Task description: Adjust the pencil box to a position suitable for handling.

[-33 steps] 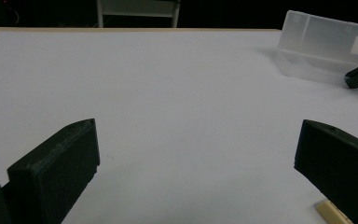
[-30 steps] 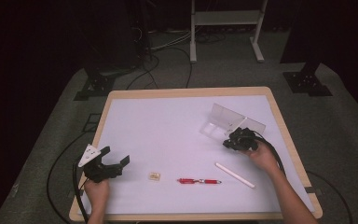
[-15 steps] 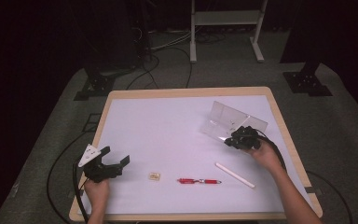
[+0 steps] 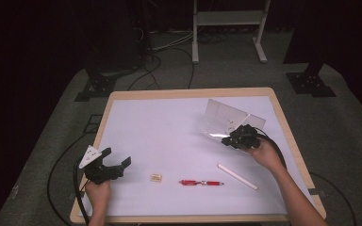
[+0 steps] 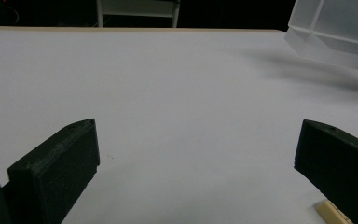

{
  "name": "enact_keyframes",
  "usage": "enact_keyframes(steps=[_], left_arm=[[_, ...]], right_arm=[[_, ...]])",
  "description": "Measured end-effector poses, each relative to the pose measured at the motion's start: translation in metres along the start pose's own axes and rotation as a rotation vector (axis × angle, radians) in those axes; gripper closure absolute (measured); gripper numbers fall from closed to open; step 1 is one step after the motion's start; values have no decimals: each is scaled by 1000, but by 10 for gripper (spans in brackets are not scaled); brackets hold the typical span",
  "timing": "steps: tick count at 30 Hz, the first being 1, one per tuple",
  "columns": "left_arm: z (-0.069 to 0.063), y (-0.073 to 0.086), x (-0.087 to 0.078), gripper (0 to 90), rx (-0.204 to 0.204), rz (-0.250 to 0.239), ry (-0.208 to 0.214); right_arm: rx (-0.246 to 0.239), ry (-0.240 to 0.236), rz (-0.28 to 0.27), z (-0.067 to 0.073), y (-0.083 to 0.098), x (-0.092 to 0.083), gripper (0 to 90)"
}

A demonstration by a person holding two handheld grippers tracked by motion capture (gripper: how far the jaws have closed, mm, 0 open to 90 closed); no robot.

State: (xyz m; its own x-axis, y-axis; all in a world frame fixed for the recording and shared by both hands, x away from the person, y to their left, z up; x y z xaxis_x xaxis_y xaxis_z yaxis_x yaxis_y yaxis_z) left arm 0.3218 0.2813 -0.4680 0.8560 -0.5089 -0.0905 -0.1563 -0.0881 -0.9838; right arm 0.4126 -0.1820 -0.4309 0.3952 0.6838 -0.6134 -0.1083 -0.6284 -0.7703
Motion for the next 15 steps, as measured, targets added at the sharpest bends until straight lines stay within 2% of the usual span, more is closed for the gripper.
enact_keyframes(steps=[4, 15], left_arm=[[0, 0, 0, 0, 0, 1, 0], [1, 0, 0, 0, -5, -4, -1]], right_arm=[[-13, -22, -27, 4, -7, 1, 865], [-36, -69, -23, 14, -13, 12, 865]])
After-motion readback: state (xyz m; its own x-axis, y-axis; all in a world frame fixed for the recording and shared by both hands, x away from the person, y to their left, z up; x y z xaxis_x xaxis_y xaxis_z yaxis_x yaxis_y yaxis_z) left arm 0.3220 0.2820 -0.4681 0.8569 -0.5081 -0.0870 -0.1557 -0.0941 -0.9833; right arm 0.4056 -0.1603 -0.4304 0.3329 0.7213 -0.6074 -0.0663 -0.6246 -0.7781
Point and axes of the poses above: each handheld gripper's, and its own axes: x roughly forward along the jaws, y roughly out of its underside, z roughly to its left, the point moved 2 cm from there along x, roughly forward along the jaws, and after that the axes turned 15 degrees about -z, right-handed, at the moved point
